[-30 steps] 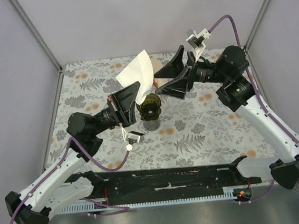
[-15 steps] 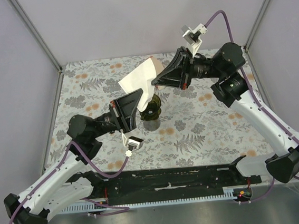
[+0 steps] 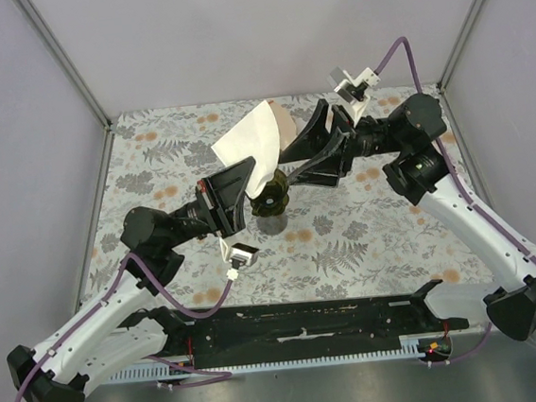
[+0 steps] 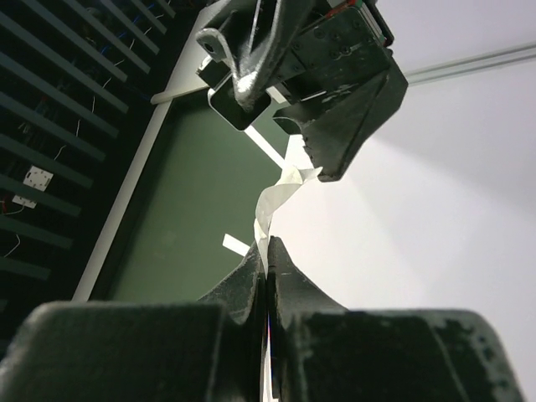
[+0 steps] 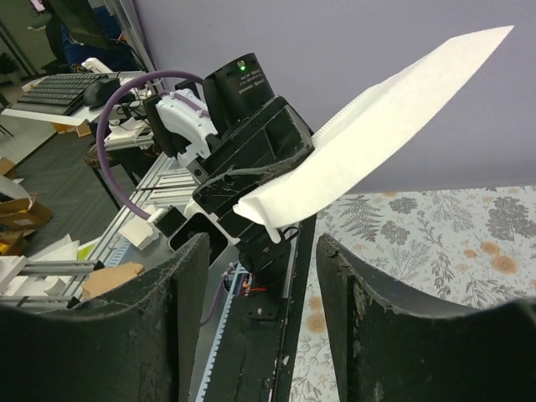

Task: Place the coffee filter in the dripper

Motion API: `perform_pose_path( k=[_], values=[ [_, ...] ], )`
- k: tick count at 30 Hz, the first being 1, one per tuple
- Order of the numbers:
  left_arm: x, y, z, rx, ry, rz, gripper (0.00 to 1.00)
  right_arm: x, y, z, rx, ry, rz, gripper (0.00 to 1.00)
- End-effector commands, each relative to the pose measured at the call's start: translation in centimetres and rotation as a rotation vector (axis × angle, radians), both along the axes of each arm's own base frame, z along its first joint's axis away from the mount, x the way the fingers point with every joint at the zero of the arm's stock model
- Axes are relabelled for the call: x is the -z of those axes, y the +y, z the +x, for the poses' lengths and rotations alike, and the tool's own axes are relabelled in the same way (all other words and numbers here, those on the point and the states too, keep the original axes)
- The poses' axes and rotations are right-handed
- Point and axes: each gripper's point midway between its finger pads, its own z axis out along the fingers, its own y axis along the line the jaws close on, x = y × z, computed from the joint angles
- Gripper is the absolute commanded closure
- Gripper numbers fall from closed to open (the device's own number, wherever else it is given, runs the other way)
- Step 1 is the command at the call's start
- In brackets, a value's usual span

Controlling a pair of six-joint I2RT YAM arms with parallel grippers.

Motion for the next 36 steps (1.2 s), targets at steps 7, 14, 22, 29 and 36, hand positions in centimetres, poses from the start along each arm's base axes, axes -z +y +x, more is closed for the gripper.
perform_pose_path(
  k=[7, 14, 22, 29, 36],
  values=[
    [-2.1, 0.1, -1.4, 0.033, -0.054, -0.052, 0.98, 0.0, 1.1, -1.0, -0.117, -0.085, 0.005, 0.53],
    [-2.1, -0.3, -1.5, 0.043, -0.05, -0.05, 0.98, 0.1, 1.7, -2.2, -0.183, -0.11, -0.005, 0.73],
    [-2.2, -0.3, -1.3, 0.032, -0.035, -0.054, 0.98, 0.3, 1.4, -2.7, -0.179, -0.13, -0.001, 1.0],
    [0.1, -0.8, 0.4, -0.02, 0.066, 0.04, 0.98, 0.0, 1.3, -2.1, -0.099, -0.11, 0.001, 1.0],
    [1.8, -0.7, 1.6, -0.068, 0.168, 0.094, 0.65, 2.1, 1.5, 2.0, 0.119, -0.021, -0.089, 1.0]
  ],
)
